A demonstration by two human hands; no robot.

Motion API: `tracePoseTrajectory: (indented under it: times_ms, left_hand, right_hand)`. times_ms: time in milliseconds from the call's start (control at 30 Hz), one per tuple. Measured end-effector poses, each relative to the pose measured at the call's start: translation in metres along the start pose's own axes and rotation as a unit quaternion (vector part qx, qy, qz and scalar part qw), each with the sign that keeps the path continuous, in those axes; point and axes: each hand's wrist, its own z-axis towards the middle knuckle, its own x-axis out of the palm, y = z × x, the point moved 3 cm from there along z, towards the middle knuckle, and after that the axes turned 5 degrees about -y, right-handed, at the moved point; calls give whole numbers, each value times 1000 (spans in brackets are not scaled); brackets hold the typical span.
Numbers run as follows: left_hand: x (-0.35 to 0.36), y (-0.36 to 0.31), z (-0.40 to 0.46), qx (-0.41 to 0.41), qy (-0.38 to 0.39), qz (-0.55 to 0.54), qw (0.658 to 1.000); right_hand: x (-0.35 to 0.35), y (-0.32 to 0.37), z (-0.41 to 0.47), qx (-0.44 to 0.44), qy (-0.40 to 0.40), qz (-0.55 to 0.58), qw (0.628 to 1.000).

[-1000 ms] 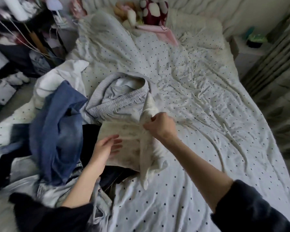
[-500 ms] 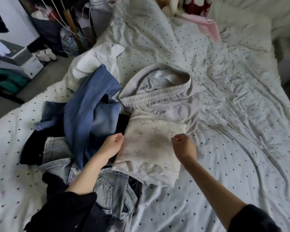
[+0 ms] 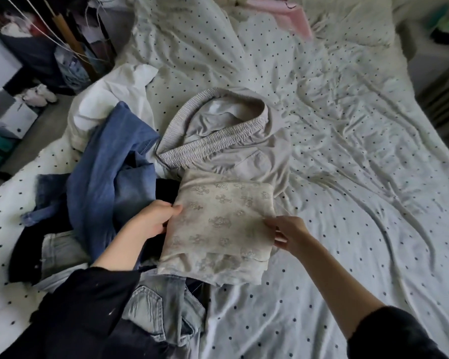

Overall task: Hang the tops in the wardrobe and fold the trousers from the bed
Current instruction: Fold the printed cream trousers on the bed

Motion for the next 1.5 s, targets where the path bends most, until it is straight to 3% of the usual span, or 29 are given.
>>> tracePoseTrajectory:
  times_ms: [467, 733, 867, 1067, 1333, 1500]
  left_hand:
    - [139, 53, -86, -70, 192, 9, 979]
    - [171, 72, -87, -74, 137, 73, 985]
    - [170, 60, -96, -52, 148, 52, 986]
    - [175, 44, -125, -7, 185, 46, 982]
    - [237, 33, -199, 65, 305, 144, 939]
    - [312, 52, -274, 107, 399, 210, 886]
  right_hand:
    - [-185, -55, -36, -21, -92, 19, 995]
    - [-212, -94, -19, 0, -70, 27, 997]
    - [-218, -88, -26, -49, -75, 14, 996]
    - [-245, -101, -68, -67, -58, 91, 992]
    - [-313, -173, -156, -65, -161, 178, 969]
    - [-380, -240, -228, -80, -257, 246, 931]
